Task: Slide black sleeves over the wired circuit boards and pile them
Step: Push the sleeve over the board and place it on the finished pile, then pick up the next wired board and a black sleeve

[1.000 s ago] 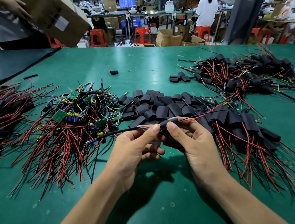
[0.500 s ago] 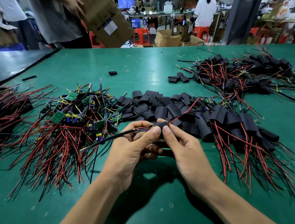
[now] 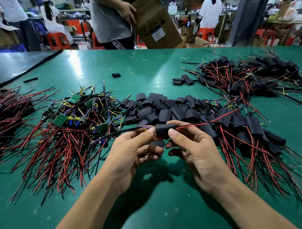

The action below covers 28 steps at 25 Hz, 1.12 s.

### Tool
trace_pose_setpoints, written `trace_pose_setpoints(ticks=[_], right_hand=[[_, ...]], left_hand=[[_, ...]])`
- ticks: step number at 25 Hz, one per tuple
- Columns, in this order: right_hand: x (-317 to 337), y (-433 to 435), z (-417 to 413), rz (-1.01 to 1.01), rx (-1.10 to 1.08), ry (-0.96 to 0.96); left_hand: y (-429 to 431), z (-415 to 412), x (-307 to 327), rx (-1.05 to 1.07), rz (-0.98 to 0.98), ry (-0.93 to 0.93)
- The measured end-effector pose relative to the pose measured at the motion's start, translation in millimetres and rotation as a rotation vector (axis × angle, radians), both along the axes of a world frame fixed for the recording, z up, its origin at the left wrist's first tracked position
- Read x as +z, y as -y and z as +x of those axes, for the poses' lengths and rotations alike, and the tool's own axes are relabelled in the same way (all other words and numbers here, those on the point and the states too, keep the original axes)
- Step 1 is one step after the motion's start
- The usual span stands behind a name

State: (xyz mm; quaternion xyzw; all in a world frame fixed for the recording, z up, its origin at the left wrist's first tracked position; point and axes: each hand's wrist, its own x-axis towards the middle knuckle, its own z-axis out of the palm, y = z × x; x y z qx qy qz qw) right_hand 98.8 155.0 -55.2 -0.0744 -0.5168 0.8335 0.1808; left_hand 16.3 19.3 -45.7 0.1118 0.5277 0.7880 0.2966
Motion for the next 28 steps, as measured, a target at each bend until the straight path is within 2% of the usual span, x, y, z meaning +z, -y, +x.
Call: trace_pose_setpoints(ticks=[3,6,9,12,15,18,21,23,25,28], right_hand=[[2,3,1,-0.085,0.072,0.06],[3,0,1,-0.043,0.101,0.162],[8,-4,0,-0.092,0.048,0.126],[17,-22,2,-0.362,-0.109,-0.008],[23,-48,8,-0.72,-0.246,-0.138],[20,-58,9,-0.831,-0.305,-0.158],[15,-52,7,-0.788,-0.267,-0.098],[13,-47,5,-0.685,-0.251,-0.04],[11,-45,4,-0.588,-0.276,0.026],[6,-46,1,-0.389,-0.362,0.147]], left_hand=[[2,-3,-2,0.017,-0.06,-0.074],[4,-4,-5,0.013,-0.132,-0.162],[4,-3,-7,0.013,-0.158,-0.2],[5,-6,-7,0.091,-0.206,-0.246],[12,-19,-13,0.305,-0.421,-0.425],[20,-34,-18,0.48,-0.552,-0.416],[24,-39,-20,0.559,-0.447,-0.293],[25,-40,-23,0.595,-0.407,-0.31],[26,-41,-24,0.62,-0.421,-0.366],[28,-44,-22,0.6,-0.458,-0.316]])
